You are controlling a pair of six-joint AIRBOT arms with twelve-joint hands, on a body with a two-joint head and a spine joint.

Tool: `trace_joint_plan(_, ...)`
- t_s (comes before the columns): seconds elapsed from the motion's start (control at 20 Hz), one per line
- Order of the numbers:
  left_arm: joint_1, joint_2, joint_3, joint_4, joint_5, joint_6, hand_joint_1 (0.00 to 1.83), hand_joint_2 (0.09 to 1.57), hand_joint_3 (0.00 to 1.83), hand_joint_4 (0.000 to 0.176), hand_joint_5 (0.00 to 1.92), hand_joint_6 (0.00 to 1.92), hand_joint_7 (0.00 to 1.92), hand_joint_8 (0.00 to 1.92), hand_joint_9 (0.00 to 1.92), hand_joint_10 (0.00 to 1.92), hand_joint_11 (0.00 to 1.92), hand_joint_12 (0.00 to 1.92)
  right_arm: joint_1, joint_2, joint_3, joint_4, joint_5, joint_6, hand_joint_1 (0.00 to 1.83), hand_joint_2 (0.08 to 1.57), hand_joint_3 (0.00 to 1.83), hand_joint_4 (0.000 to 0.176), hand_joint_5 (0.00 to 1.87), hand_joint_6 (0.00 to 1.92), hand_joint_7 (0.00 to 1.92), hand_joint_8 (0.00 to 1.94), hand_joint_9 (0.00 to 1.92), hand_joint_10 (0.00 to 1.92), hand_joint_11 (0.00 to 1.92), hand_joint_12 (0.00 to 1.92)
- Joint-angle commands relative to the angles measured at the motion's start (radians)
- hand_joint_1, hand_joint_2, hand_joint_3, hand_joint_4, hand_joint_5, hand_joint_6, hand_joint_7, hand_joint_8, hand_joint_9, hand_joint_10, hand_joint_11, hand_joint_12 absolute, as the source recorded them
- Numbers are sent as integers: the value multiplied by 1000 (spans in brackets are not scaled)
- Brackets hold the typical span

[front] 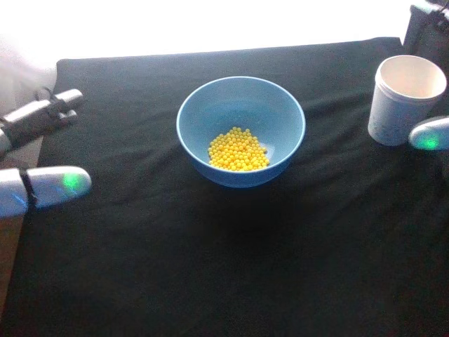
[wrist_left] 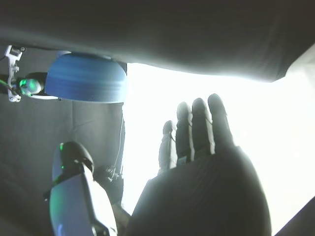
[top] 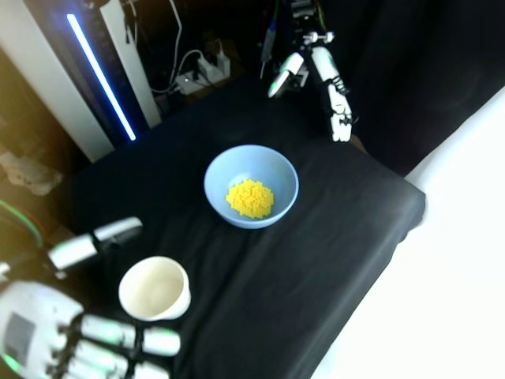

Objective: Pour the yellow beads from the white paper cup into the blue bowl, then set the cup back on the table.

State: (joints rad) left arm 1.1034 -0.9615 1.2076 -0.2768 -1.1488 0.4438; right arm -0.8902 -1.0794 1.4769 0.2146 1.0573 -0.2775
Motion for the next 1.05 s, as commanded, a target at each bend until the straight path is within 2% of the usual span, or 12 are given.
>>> trace_joint_plan(0.0,0,15,0,-25,-138,-11,386,844,0,96,85,1,203,2,155,1,0,339,5,18,-1,38,135,-4,596,470,0,176,0,0,0,0,0,0,0,0)
trace_joint_plan(0.05,12,37,-18,-36,-167,-9,503,837,0,59,94,2,240,2,164,0,0,329,5,32,-27,34,162,-5,630,471,0,176,0,0,0,0,0,0,0,0)
trace_joint_plan(0.2,72,97,-77,-94,-293,11,441,819,0,45,96,2,276,4,241,8,0,547,5,94,-107,32,257,-11,621,485,0,176,0,0,0,0,0,0,0,0)
trace_joint_plan(0.35,150,152,-130,-148,-428,20,351,913,14,45,70,0,252,1,204,1,0,452,2,134,-158,29,321,-12,598,479,0,176,0,0,0,0,0,0,0,0)
trace_joint_plan(0.4,189,173,-153,-174,-486,26,318,960,10,26,72,0,269,3,229,6,0,530,-4,149,-178,26,340,-14,629,478,0,176,0,0,0,0,0,0,0,0)
trace_joint_plan(0.45,227,190,-175,-202,-555,27,297,1057,10,74,72,0,267,0,220,0,0,498,-26,162,-201,29,378,-19,651,472,0,176,0,0,0,0,0,0,0,0)
trace_joint_plan(0.5,241,196,-184,-220,-583,26,269,1039,0,88,69,0,265,0,214,0,0,451,-48,166,-214,44,411,-22,677,454,0,176,0,0,0,0,0,0,0,0)
trace_joint_plan(0.55,233,206,-191,-223,-583,33,244,1013,0,81,45,1,225,2,172,2,0,357,-96,174,-233,83,476,-24,675,441,0,176,0,0,0,0,0,0,0,0)
trace_joint_plan(0.65,184,201,-184,-194,-583,57,258,987,0,88,43,1,222,2,171,4,0,354,-174,182,-252,158,574,-24,685,452,0,176,0,0,0,0,0,0,0,0)
trace_joint_plan(0.75,126,200,-182,-169,-583,61,197,937,0,91,18,2,203,3,138,3,0,185,-206,189,-266,192,632,-24,667,479,1,176,0,0,0,0,0,0,0,0)
trace_joint_plan(0.8,99,200,-178,-154,-583,68,195,924,0,105,7,1,201,2,131,2,0,116,-210,196,-277,192,654,-24,645,490,5,176,0,0,0,0,0,0,34,15)
trace_joint_plan(1.0,2,188,-162,-124,-583,85,273,892,0,74,52,17,181,0,143,5,56,134,-214,200,-290,197,705,-24,623,500,6,176,0,0,0,0,0,0,3,1)
